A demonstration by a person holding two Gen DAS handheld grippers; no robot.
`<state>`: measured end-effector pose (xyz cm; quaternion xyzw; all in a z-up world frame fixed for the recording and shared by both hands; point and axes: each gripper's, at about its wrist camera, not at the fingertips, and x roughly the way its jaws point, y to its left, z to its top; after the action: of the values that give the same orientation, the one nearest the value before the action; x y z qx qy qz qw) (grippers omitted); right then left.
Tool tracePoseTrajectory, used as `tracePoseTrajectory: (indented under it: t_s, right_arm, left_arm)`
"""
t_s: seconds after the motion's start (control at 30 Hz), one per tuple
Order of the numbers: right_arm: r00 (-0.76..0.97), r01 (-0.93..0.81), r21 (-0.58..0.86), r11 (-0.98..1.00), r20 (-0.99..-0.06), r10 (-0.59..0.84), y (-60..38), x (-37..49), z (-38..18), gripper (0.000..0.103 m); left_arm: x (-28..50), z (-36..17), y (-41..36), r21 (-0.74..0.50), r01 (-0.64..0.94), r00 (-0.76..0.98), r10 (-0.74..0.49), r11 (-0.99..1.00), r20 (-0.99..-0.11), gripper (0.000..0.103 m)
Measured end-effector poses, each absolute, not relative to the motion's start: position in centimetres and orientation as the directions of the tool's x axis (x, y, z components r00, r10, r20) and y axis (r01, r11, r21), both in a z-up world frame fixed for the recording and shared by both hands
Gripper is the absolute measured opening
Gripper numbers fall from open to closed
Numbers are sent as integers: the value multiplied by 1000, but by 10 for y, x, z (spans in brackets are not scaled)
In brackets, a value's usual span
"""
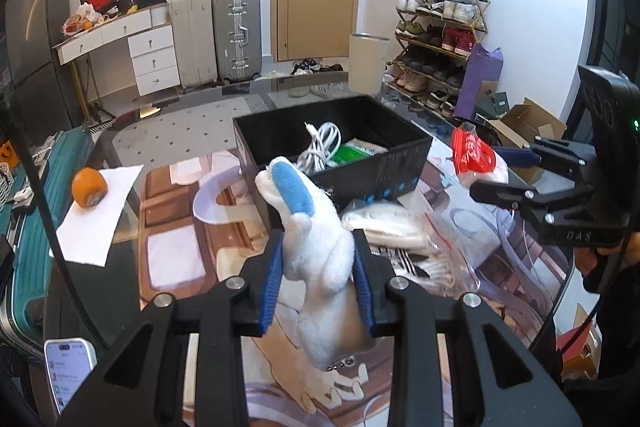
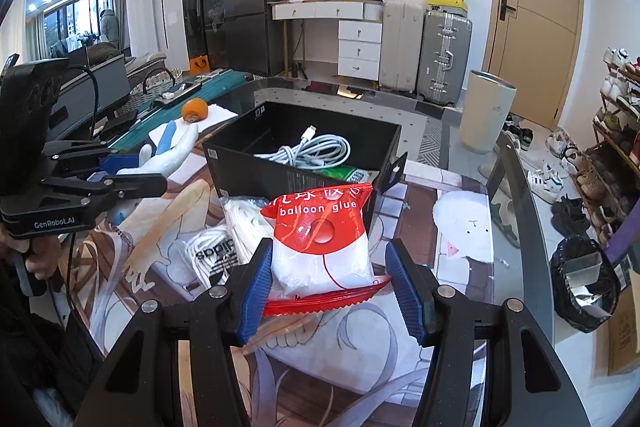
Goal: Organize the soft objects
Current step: 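Carry the plush toy and red bag into the black box, open both grippers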
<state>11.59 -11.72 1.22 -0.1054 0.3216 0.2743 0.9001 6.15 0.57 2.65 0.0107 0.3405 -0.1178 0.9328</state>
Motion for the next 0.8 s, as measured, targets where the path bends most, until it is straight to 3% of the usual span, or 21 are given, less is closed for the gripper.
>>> tracePoseTrajectory:
  t_s: [0.8]
  right_arm:
    - [666, -554, -23, 832, -611, 427, -94, 143, 37, 57]
  left_arm:
    - [110, 54, 2, -13, 244, 762, -200, 970, -616, 31]
